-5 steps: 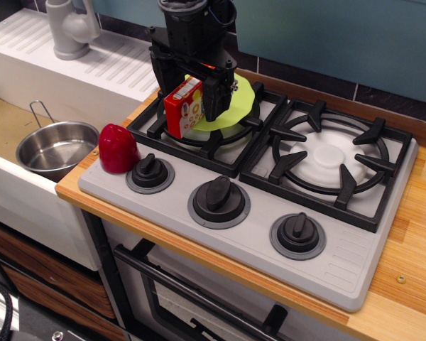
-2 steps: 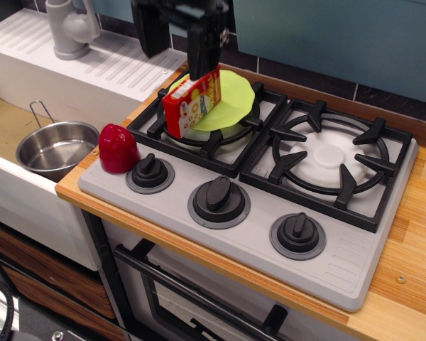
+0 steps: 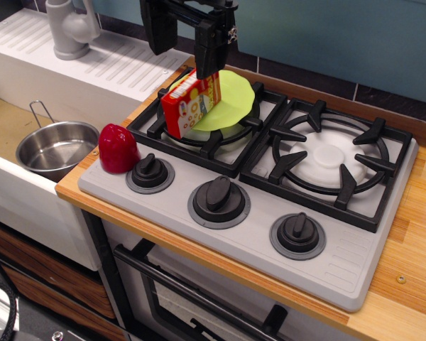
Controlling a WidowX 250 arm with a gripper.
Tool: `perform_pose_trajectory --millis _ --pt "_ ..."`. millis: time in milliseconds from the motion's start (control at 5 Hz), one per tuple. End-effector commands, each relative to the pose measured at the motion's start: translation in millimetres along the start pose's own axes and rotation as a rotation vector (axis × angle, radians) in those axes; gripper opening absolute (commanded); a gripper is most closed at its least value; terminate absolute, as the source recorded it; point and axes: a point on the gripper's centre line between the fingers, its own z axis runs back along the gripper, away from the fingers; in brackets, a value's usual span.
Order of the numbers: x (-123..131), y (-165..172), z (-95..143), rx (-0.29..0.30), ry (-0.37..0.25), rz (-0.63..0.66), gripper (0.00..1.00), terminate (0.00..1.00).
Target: Put cereal on plate and sweetpotato in pot or pan in sink
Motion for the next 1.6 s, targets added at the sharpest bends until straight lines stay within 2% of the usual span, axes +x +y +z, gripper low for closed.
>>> perform_pose_trajectory --millis 0,200,400,600,1000,1400 --pt "8 1 23 0.027 -0.072 -0.001 1.0 0.0" --pt "-16 27 14 0.064 -0.18 0.01 1.0 0.0" --pt "-31 51 5 0.112 -0.231 -0.003 1.0 0.0" --pt "-44 69 -5 0.093 -0.269 0.011 1.0 0.0" --pt "-64 87 -26 0.138 -0.351 0.074 1.0 0.0" --pt "-68 83 -38 0.143 -0.374 0.122 1.0 0.0"
